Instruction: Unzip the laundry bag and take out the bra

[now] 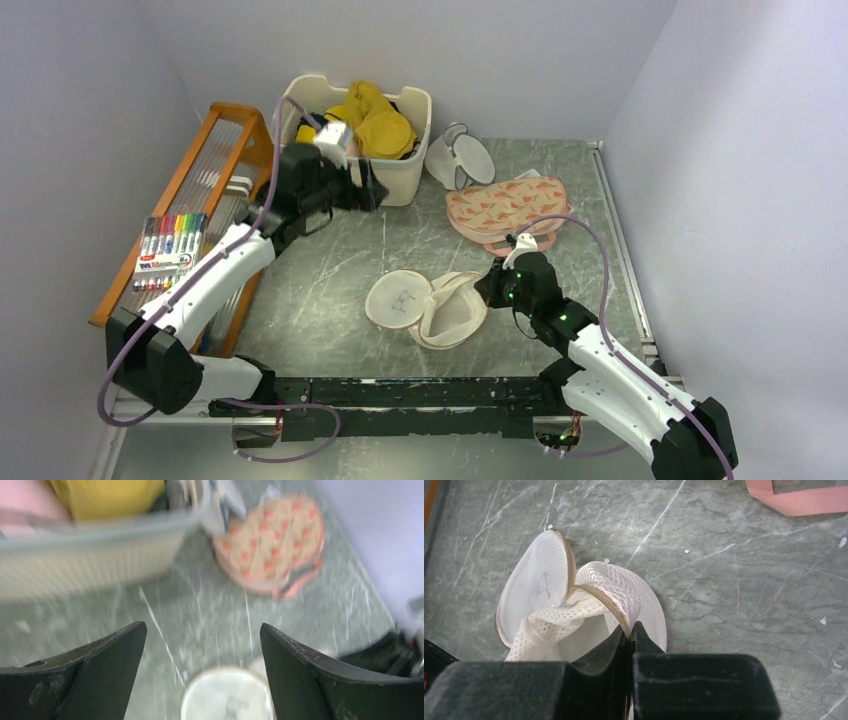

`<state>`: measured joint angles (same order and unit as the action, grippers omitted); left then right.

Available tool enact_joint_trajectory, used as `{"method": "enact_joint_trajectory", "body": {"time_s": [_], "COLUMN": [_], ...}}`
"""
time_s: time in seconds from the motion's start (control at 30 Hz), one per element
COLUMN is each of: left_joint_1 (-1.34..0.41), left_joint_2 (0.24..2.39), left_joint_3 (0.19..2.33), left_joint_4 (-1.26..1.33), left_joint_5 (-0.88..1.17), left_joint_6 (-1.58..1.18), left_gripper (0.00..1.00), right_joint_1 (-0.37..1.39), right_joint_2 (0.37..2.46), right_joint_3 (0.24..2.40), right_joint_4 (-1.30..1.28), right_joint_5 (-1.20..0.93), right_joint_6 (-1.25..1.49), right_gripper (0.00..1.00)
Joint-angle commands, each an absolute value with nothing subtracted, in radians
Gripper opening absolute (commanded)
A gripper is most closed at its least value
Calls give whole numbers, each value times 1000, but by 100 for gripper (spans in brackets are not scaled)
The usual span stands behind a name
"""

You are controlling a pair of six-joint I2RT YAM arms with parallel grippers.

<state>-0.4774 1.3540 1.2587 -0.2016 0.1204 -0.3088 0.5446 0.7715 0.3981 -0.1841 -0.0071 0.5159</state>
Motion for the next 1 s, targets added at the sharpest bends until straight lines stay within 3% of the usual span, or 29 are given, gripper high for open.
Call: {"method": "enact_joint_trajectory", "body": {"time_s": [0.0,0.13,0.43,0.6,0.97], "left_joint_1": [-521,-597,-622,-621,-622], "left_joint_2": [1260,1182,1115,1124,1304], "left_joint_3": [990,845,673,530,458], "left_joint_4": [-193,-200,-244,-135,81], "left_joint_5": [243,215,105,164,190], "left_joint_6": [-451,-493,-636,-758,-816], "left_gripper": [97,98,92,92,61], "right_joint_1": [548,548,547,547,548], "right_joint_2": [781,805,823,803,788], "right_joint_3": [410,432,456,440,433], "right_joint_4": [-155,-143,-136,-145,-145], "right_joint_5": [34,60,100,95,68], "right_joint_6": [511,514,531,533,508], "right_gripper": [2,3,4,9,38]}}
